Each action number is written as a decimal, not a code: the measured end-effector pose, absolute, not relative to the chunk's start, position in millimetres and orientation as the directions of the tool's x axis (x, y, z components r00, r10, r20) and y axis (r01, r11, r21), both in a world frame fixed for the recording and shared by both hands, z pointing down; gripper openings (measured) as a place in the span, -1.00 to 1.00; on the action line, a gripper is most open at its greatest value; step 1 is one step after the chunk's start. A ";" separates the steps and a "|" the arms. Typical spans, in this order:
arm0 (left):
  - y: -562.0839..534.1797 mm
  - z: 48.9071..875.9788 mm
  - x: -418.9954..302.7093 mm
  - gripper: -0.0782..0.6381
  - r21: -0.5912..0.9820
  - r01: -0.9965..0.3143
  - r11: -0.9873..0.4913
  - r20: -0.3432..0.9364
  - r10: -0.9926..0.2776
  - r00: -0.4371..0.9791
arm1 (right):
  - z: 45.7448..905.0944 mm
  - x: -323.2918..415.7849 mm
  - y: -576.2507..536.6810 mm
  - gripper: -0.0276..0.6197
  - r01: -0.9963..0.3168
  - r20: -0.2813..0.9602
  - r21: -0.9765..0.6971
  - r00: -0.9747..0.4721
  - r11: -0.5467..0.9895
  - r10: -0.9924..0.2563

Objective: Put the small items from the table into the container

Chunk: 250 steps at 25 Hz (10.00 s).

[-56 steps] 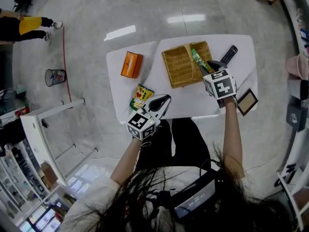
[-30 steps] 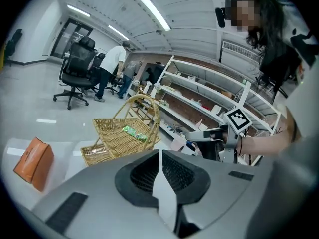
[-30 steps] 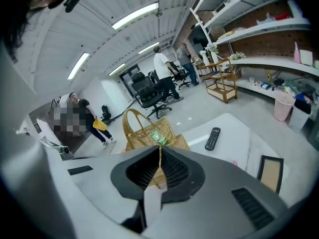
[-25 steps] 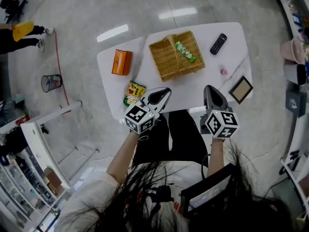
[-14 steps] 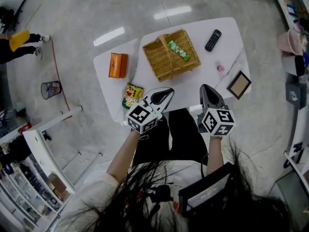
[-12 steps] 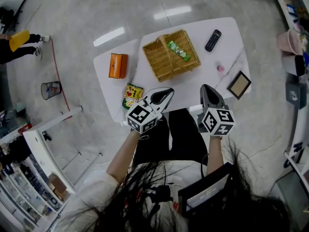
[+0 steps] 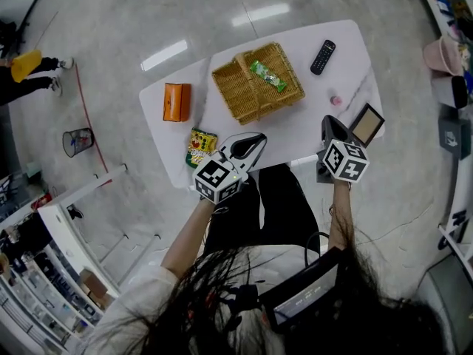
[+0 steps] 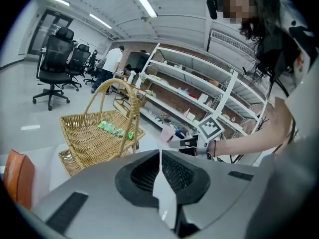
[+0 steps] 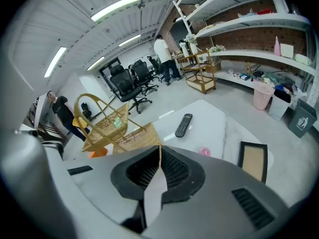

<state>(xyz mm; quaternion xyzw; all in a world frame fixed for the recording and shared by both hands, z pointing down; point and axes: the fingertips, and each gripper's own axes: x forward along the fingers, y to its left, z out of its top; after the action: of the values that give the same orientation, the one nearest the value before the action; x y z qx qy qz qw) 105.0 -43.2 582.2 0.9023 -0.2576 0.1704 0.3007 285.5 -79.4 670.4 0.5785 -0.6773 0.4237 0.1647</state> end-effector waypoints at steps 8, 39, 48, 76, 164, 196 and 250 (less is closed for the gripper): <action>-41.2 594.8 122.8 -0.76 0.467 -0.539 -0.701 0.483 -0.308 0.820 | 744.1 348.0 -98.4 -0.83 -0.981 0.826 -0.195 -0.176 0.021 -0.536; -41.0 594.4 97.3 -0.76 0.482 -0.615 -0.625 0.503 -0.377 0.778 | 729.5 322.7 -97.1 -0.67 -0.977 0.857 -0.099 -0.180 0.187 -0.483; -35.8 573.2 68.5 -0.76 0.471 -0.620 -0.628 0.481 -0.407 0.777 | 632.0 231.5 -53.5 -0.68 -0.920 0.797 -0.175 -0.341 0.350 -0.498; -21.9 540.3 -86.2 -0.76 0.452 -0.690 -0.565 0.464 -0.512 0.723 | 597.2 61.7 -118.2 -0.67 -0.955 0.783 -0.104 -0.251 0.279 -0.569; 36.0 673.9 -271.3 -0.76 0.503 -0.839 -0.207 0.552 -0.670 0.497 | 853.3 -153.6 30.6 -0.03 -0.456 0.937 -0.236 -0.342 0.858 0.076; 6.1 614.2 -225.8 -0.76 0.478 -0.822 -0.310 0.508 -0.666 0.547 | 725.2 -76.9 6.2 -0.66 -0.775 0.905 -0.346 -0.423 0.529 -0.028; -42.7 495.1 -8.4 -0.76 0.400 -0.843 -0.360 0.472 -0.707 0.526 | 608.6 261.0 -218.5 -0.64 -0.996 0.921 -0.015 -0.050 0.093 -0.387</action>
<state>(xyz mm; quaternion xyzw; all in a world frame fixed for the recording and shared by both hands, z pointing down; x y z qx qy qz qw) -8.4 -42.7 495.1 0.8172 -0.4742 0.1099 0.3088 261.0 -218.5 608.6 0.5583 -0.6192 0.3764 0.4039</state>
